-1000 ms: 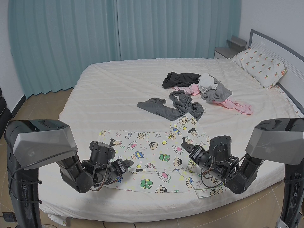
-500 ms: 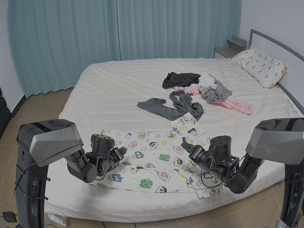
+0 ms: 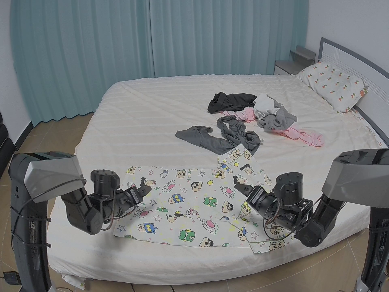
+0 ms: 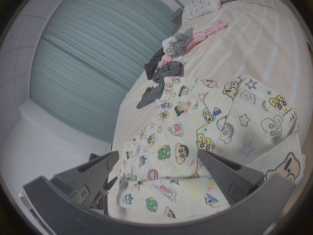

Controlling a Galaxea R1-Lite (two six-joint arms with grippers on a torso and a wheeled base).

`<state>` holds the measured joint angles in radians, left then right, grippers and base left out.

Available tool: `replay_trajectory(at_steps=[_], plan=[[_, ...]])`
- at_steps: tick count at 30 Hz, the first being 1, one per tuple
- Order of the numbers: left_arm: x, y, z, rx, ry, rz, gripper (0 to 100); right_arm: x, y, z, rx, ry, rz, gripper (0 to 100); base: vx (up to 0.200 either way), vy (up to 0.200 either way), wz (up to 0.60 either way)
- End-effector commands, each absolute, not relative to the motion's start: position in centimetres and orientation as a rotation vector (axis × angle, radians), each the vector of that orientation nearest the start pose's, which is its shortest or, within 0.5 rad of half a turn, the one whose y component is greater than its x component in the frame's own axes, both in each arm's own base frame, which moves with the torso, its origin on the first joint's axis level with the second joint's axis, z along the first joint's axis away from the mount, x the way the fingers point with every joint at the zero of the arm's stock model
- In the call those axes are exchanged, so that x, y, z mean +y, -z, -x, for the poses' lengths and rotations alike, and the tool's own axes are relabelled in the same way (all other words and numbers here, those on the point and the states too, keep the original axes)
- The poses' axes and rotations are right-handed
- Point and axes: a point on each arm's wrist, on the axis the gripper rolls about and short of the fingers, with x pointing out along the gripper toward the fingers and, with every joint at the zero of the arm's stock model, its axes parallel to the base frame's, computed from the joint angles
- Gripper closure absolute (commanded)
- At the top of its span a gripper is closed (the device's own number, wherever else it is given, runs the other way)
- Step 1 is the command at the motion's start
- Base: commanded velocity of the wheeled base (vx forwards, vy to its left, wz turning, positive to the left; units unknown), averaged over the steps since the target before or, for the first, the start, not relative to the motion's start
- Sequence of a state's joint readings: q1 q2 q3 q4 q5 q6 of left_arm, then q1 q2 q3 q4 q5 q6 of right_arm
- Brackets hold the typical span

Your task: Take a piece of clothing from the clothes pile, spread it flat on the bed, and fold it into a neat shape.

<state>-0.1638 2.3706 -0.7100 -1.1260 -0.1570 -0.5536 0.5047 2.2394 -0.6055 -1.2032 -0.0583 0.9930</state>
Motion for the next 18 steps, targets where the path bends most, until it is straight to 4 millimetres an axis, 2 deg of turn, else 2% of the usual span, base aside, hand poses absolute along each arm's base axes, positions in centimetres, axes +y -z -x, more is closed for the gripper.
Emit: replay_trajectory(at_steps=[1, 4, 7, 14, 18], plan=[[-1.4, 2.4, -32.9, 0.622, 0.239, 0.445, 0, 14.5, -2.4, -28.8, 0.641, -0.253, -0.815, 0, 0.000, 0.000, 0.00], [0.5, 3.0, -31.9, 0.644, 0.334, 0.393, 0, 14.1, -2.1, -28.9, 0.644, -0.246, -0.802, 0, 0.000, 0.000, 0.00], [1.4, 3.8, -31.4, 0.662, 0.416, 0.388, 0, 13.9, -1.9, -29.0, 0.653, -0.241, -0.803, 0, 0.000, 0.000, 0.00], [1.4, 4.5, -30.6, 0.683, 0.478, 0.346, 0, 14.0, -1.5, -29.0, 0.660, -0.241, -0.792, 0, 0.000, 0.000, 0.00], [1.2, 5.7, -30.4, 0.709, 0.494, 0.316, 0, 14.0, -1.4, -29.0, 0.666, -0.237, -0.790, 0, 0.000, 0.000, 0.00]])
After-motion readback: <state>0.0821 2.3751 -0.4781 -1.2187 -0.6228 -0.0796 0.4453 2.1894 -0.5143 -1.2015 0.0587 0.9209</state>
